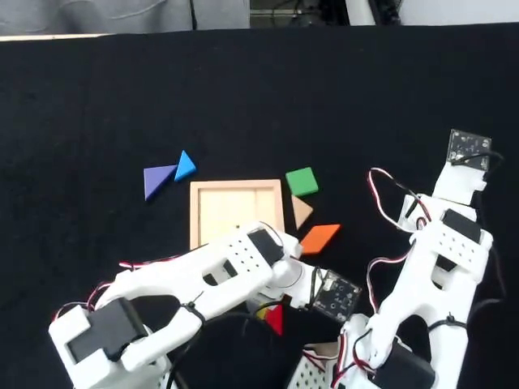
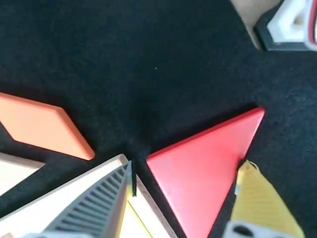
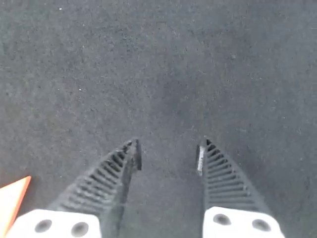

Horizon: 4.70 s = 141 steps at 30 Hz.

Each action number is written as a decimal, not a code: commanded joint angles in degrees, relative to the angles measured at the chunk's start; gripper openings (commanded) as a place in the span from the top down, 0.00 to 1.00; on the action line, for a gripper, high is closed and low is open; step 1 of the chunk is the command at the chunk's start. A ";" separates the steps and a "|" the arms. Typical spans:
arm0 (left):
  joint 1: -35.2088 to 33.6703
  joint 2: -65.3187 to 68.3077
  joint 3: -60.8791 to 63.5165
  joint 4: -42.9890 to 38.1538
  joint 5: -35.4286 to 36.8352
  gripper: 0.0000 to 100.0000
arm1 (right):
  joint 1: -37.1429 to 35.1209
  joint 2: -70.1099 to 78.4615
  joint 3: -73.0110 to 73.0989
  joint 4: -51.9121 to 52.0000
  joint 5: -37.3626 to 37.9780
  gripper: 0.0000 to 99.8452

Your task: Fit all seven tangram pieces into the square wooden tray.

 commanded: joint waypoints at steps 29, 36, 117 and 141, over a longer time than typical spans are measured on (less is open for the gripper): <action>-4.79 -26.46 6.81 4.22 5.27 0.67 | 12.48 -2.68 -17.98 13.98 -3.16 0.81; -2.15 -23.03 14.73 -7.56 5.01 0.67 | 23.12 -2.33 -22.37 13.98 -6.77 0.81; 1.36 0.44 4.62 -5.45 11.16 0.67 | 20.48 19.21 -28.97 11.52 -1.58 0.81; 0.84 3.08 4.35 -5.19 6.07 0.82 | 20.48 19.21 -28.70 11.60 -0.09 0.81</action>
